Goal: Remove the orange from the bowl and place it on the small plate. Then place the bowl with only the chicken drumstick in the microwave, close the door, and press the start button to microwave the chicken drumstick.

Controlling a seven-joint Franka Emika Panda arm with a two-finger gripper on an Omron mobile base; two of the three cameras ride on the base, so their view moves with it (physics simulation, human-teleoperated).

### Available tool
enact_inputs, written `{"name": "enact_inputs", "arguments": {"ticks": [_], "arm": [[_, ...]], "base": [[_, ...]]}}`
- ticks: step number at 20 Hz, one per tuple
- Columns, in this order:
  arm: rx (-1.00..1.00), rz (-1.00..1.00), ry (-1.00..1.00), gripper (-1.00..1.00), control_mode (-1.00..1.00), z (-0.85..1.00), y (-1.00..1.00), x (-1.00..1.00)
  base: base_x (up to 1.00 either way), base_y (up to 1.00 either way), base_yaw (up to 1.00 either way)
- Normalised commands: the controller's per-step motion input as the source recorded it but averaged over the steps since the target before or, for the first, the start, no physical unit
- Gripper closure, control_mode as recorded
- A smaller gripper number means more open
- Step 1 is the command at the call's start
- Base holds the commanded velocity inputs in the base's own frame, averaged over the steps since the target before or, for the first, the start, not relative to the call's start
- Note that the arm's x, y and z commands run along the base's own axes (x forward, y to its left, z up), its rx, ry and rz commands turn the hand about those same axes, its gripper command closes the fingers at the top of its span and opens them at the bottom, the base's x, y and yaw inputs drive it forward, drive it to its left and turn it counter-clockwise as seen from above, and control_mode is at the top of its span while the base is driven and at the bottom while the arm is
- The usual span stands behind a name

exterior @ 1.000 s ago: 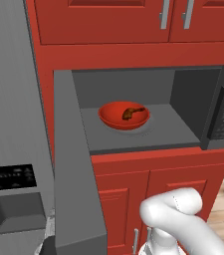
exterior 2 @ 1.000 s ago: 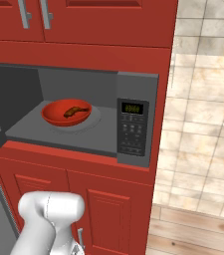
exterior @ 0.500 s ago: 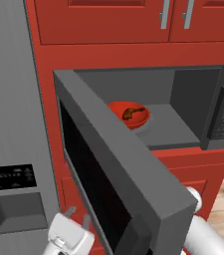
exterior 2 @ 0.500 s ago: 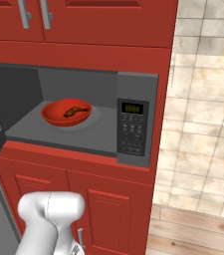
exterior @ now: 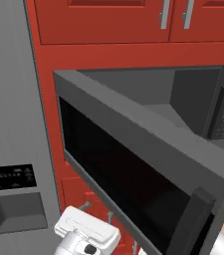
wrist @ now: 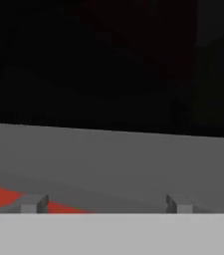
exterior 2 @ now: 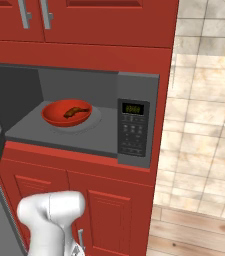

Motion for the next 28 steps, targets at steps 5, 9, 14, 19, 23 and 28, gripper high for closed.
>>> {"name": "enact_inputs", "arguments": {"ticks": [5, 9, 14, 19, 23, 28], "arm": [[0.39, 0.19, 0.00, -1.00, -1.00, 0.12, -0.69, 0.00], [0.37, 0.16, 0.00, -1.00, -1.00, 0.19, -0.63, 0.00], [0.36, 0.15, 0.00, -1.00, -1.00, 0.22, -0.56, 0.03], [0.35, 0.16, 0.00, -1.00, -1.00, 0.24, -0.57, 0.13], [0.34, 0.17, 0.01, -1.00, -1.00, 0.27, -0.55, 0.21], [0.33, 0.16, 0.02, -1.00, -1.00, 0.29, -0.50, 0.26]], "base": [[0.00, 0.00, 0.00], [0.00, 0.00, 0.00], [0.00, 0.00, 0.00], [0.00, 0.00, 0.00], [0.00, 0.00, 0.00], [0.00, 0.00, 0.00]]}}
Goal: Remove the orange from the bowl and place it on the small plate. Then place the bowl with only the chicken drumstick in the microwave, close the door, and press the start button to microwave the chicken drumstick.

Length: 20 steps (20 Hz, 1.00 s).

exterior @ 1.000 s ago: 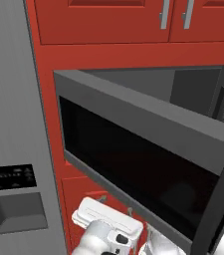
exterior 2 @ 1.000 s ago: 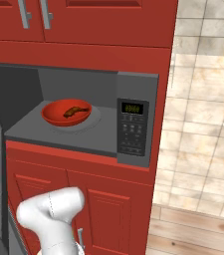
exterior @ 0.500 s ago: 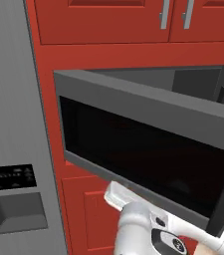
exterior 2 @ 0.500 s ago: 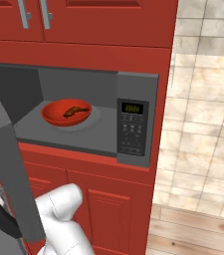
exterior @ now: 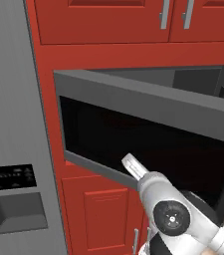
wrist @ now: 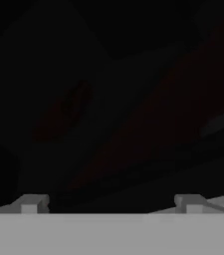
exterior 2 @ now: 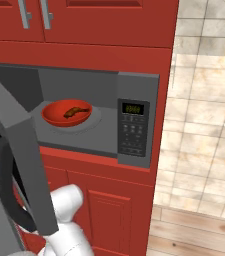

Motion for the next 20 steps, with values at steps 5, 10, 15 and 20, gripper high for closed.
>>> {"name": "enact_inputs", "arguments": {"ticks": [5, 10, 15, 20], "arm": [[0.32, 0.16, 0.01, -1.00, -1.00, 0.27, -0.49, 0.27], [0.32, 0.17, 0.00, -1.00, -1.00, 0.09, -0.52, 0.35], [0.26, 0.13, -0.01, -1.00, -1.00, 0.00, -0.84, 0.47], [0.16, 0.15, -0.10, -1.00, -1.00, -0.11, -0.69, 0.33]], "base": [[0.00, 0.00, 0.00], [0.00, 0.00, 0.00], [0.00, 0.00, 0.00], [0.00, 0.00, 0.00]]}}
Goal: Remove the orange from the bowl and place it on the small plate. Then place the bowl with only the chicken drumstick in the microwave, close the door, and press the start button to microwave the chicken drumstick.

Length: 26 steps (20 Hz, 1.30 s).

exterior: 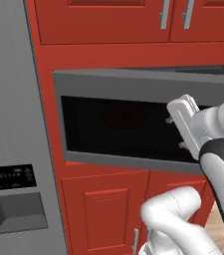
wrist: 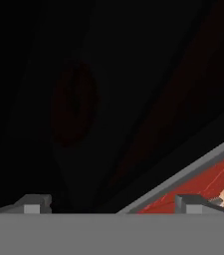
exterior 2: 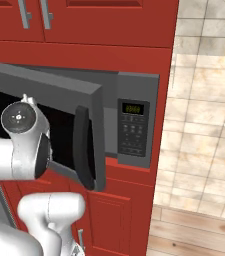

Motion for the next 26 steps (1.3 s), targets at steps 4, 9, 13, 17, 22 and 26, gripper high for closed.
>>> {"name": "enact_inputs", "arguments": {"ticks": [4, 9, 13, 17, 22, 26], "arm": [[0.15, 0.03, -0.21, -1.00, -1.00, -0.07, -0.42, 0.36], [0.17, 0.00, -0.03, -1.00, -1.00, 0.00, -0.19, 0.49], [0.11, 0.00, 0.00, -1.00, -1.00, 0.00, -0.06, 0.51], [0.08, -0.03, 0.00, -1.00, -1.00, 0.00, 0.00, 0.39], [0.04, -0.07, 0.00, -1.00, -1.00, 0.00, 0.00, 0.28], [0.00, -0.10, 0.00, -1.00, -1.00, -0.06, 0.00, 0.29]], "base": [[0.00, 0.00, 0.00], [0.00, 0.00, 0.00], [0.00, 0.00, 0.00], [0.00, 0.00, 0.00], [0.00, 0.00, 0.00], [0.00, 0.00, 0.00]]}}
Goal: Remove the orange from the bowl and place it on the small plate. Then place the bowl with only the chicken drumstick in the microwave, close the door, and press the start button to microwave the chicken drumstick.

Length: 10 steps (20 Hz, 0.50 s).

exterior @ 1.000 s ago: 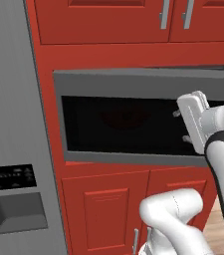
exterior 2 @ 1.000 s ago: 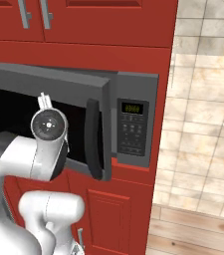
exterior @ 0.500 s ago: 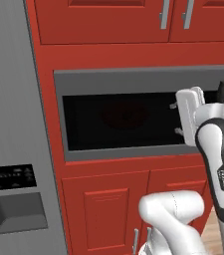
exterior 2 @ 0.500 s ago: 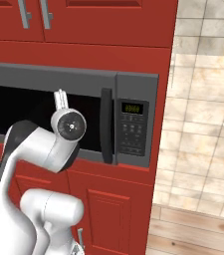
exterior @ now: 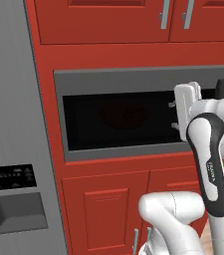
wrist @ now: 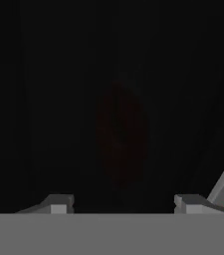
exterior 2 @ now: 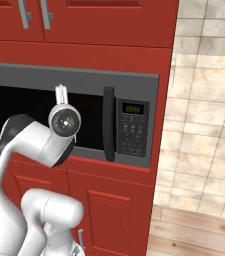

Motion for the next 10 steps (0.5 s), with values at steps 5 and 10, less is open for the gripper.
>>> {"name": "enact_inputs", "arguments": {"ticks": [5, 10], "arm": [[0.00, -0.02, 0.03, -1.00, -1.00, -0.18, -0.04, 0.16], [0.01, -0.05, -0.04, -1.00, -1.00, -0.02, -0.45, -0.84]], "base": [[0.00, 0.00, 0.00], [0.00, 0.00, 0.00]]}}
